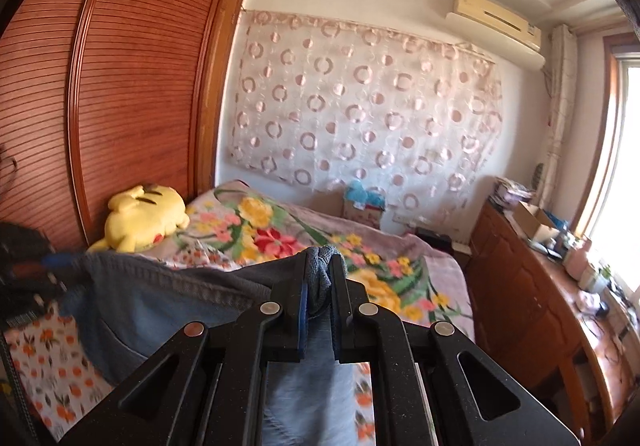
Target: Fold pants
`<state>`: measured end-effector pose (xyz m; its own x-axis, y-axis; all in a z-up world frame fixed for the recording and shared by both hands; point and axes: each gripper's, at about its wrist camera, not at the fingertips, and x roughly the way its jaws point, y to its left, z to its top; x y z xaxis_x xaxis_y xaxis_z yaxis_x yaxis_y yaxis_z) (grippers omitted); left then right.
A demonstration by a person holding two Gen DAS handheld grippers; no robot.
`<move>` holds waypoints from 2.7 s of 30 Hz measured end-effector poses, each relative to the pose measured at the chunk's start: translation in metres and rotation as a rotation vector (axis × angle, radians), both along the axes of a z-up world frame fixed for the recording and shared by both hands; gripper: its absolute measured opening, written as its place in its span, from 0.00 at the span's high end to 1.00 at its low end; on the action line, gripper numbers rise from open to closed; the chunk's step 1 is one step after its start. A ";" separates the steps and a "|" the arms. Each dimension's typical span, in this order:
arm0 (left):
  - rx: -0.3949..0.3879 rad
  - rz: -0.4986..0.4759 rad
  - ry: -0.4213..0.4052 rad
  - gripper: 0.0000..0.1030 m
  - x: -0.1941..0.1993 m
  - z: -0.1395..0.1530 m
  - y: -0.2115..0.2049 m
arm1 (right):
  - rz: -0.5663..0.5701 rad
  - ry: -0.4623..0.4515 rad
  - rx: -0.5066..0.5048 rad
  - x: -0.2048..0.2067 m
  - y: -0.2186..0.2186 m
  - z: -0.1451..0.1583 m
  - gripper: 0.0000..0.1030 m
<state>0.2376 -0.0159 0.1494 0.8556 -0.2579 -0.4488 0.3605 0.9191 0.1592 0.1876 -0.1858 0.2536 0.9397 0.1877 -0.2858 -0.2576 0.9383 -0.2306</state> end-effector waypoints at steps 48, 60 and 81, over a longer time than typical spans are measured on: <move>-0.097 0.025 0.215 0.81 -0.173 -0.160 0.050 | 0.077 0.355 0.066 -0.117 -0.046 -0.221 0.87; -0.099 0.109 0.212 0.53 -0.150 -0.166 0.072 | 0.181 0.335 0.038 -0.093 0.005 -0.215 0.69; -0.185 0.213 0.210 0.25 -0.096 -0.176 0.129 | 0.199 0.506 -0.194 0.031 0.118 -0.290 0.98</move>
<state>0.1419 0.1128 -0.0269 0.7931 -0.1773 -0.5827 0.1652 0.9834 -0.0744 0.2188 -0.0682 -0.0361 0.6292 0.2461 -0.7373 -0.5474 0.8137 -0.1955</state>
